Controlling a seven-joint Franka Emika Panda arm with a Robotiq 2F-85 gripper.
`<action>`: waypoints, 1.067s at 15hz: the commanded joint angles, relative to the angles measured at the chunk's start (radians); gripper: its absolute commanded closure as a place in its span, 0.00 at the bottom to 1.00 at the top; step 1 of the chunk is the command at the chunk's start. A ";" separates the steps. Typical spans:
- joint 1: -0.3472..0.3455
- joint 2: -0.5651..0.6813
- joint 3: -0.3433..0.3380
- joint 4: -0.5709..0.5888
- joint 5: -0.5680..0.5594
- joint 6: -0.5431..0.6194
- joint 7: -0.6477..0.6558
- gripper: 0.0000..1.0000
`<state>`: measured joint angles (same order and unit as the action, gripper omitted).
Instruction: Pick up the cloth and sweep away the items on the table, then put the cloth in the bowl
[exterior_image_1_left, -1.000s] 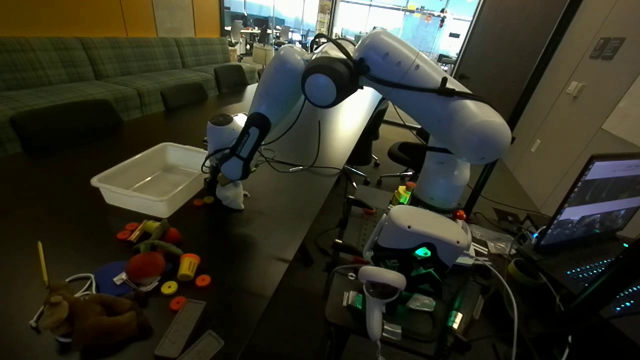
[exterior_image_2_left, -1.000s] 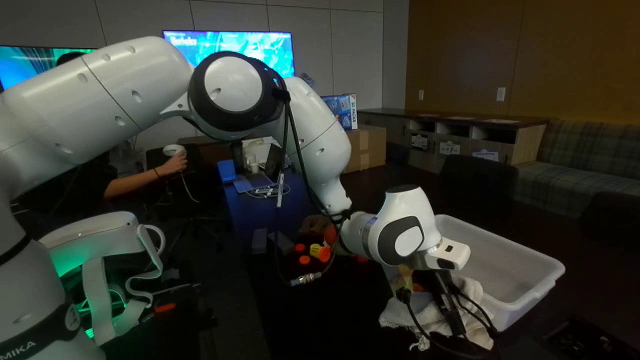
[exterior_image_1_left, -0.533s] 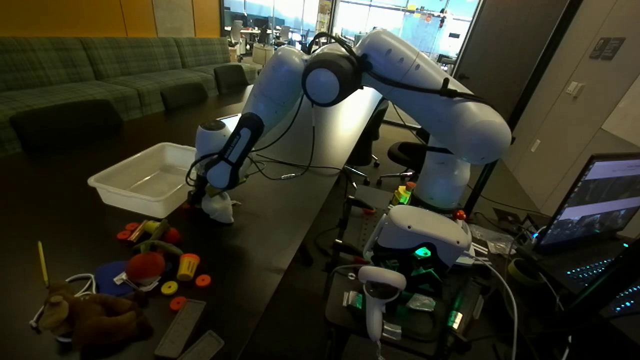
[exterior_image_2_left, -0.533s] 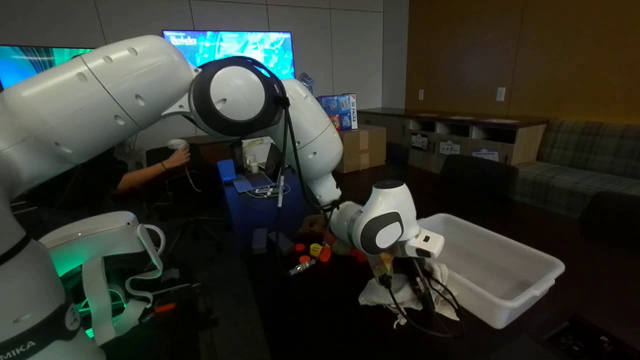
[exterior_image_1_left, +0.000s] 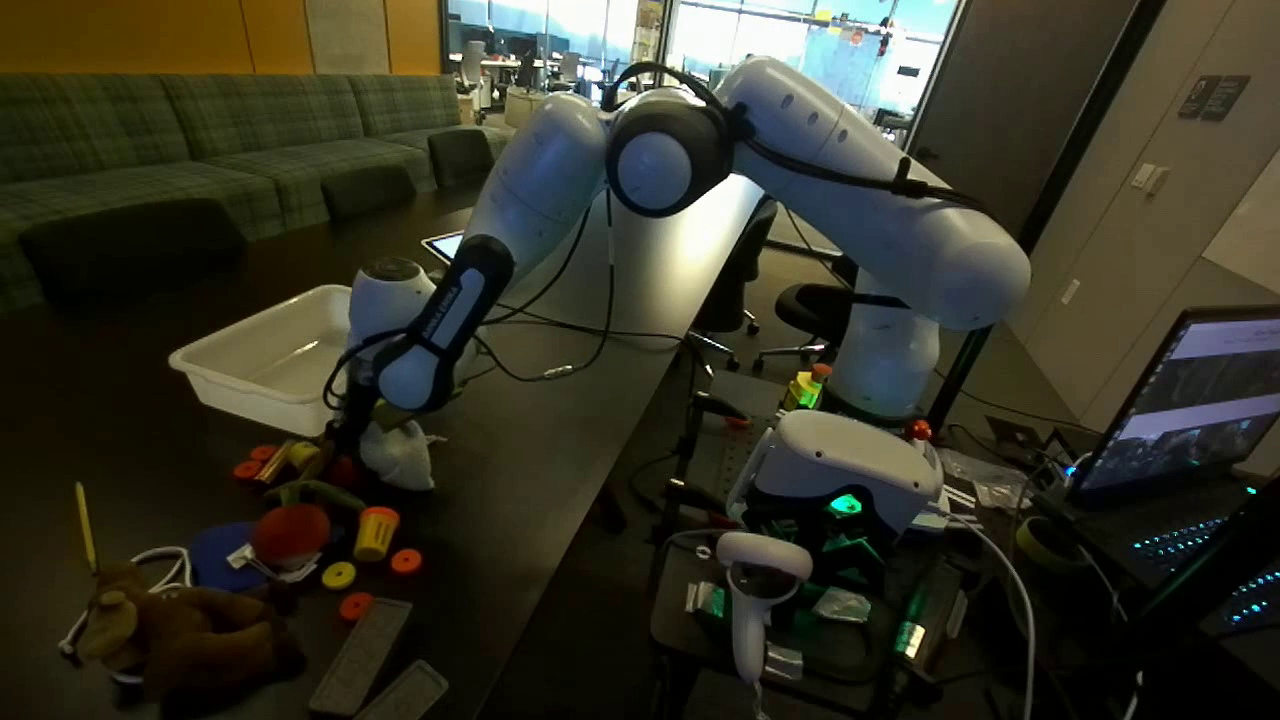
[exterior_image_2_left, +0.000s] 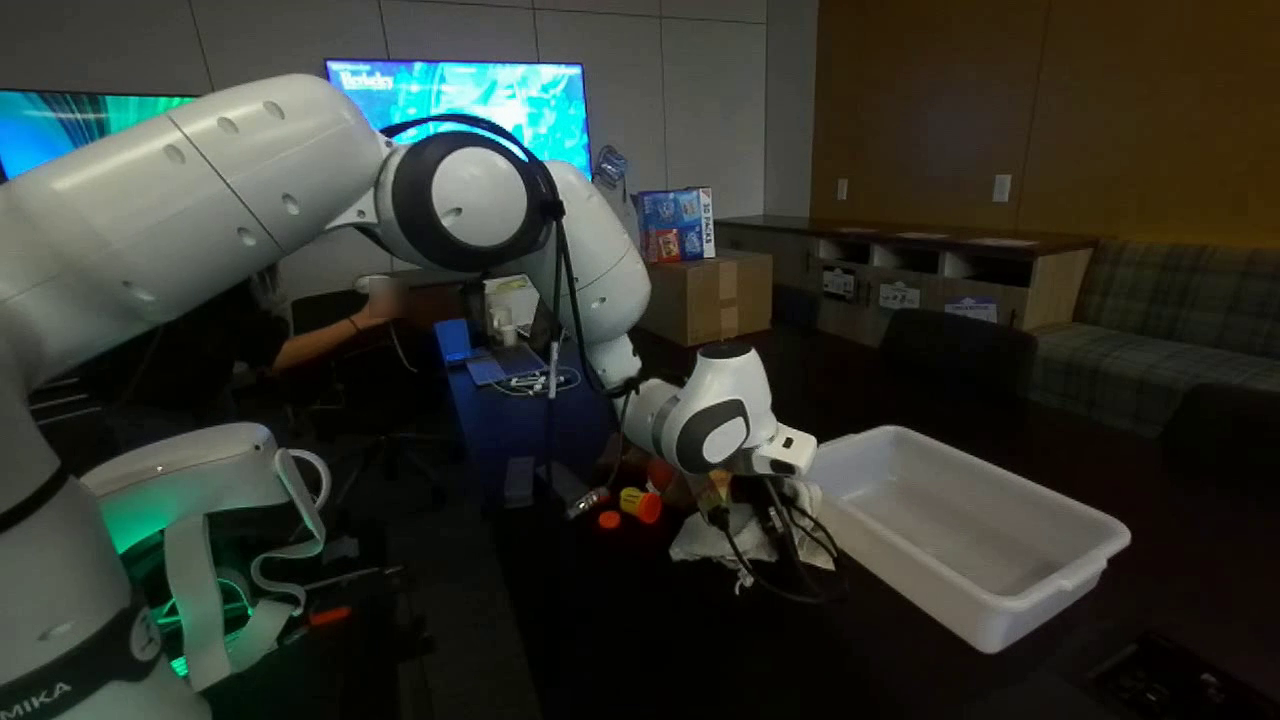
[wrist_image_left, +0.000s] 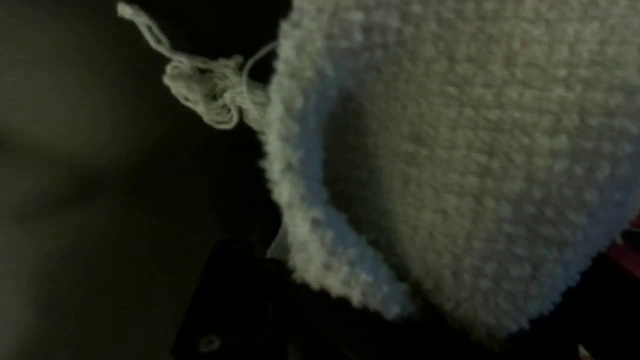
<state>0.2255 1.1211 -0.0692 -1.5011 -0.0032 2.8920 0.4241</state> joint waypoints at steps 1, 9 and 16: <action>0.064 -0.002 0.014 0.006 0.038 0.006 -0.012 0.94; 0.142 -0.058 0.055 -0.028 0.065 0.016 -0.018 0.94; 0.087 -0.280 -0.021 -0.273 0.061 0.130 -0.044 0.94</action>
<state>0.3461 0.9857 -0.0681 -1.6013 0.0328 2.9646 0.4226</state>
